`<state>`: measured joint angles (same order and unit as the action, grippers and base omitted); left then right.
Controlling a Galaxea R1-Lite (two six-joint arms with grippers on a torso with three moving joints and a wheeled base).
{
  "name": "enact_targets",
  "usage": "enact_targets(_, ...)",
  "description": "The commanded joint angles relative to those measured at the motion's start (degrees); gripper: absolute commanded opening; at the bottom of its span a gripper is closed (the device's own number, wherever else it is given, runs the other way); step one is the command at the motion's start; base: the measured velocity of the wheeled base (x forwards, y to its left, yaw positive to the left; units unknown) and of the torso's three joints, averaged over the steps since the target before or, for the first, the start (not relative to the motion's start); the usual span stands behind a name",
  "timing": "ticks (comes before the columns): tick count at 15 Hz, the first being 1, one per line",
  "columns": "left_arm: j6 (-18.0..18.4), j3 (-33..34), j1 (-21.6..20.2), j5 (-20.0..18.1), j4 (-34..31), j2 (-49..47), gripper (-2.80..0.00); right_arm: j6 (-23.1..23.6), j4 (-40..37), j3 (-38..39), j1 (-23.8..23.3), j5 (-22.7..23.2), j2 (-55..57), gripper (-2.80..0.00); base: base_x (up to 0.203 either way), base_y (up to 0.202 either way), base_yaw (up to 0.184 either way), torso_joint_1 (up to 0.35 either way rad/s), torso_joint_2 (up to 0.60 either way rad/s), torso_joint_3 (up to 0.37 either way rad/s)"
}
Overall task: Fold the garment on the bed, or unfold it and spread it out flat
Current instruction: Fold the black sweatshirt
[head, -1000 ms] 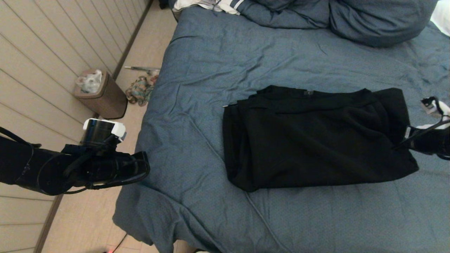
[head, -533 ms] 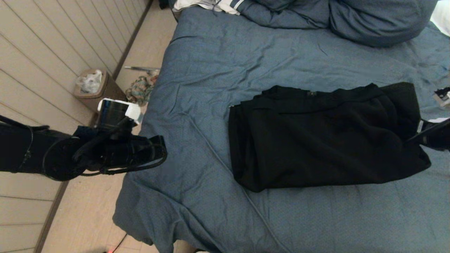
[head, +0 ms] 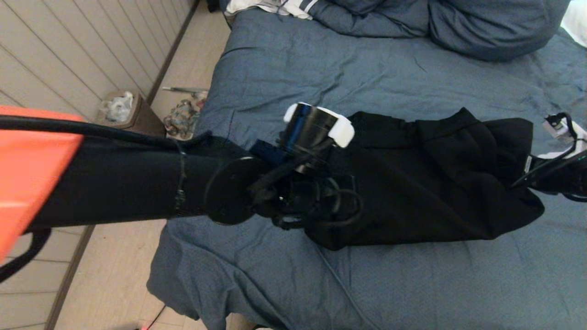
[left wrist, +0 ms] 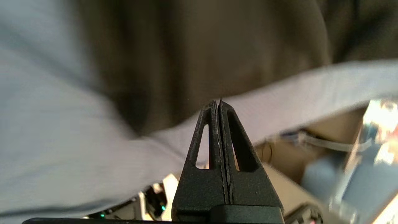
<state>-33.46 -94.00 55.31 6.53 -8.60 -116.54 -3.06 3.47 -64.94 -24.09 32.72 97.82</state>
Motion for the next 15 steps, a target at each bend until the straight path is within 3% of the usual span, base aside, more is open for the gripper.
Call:
enact_targets(1,-0.3,-3.6,2.9,0.8,-0.1,-6.7,-2.8,0.1,0.0,-0.1,0.3,0.2,0.0,-2.8,0.0,0.0,0.0,0.0,0.0,0.0)
enact_targets(6,-0.1,-9.4,3.3,7.2,0.0,-15.1,-2.8,0.1,-0.1,0.0,0.3,0.2,-1.0,-2.8,0.0,0.0,0.0,0.0,0.0,0.0)
enact_targets(11,2.2,-15.2,1.8,15.5,0.0,-26.3,-2.8,-0.5,-0.6,-0.8,0.4,0.3,-8.8,-2.8,0.0,0.0,0.0,0.0,0.0,0.0)
enact_targets(15,2.0,-15.8,1.6,17.8,0.0,-26.5,-2.8,-3.3,-3.2,-3.1,8.2,0.3,-14.3,-2.8,0.0,0.0,0.0,0.0,0.0,0.0)
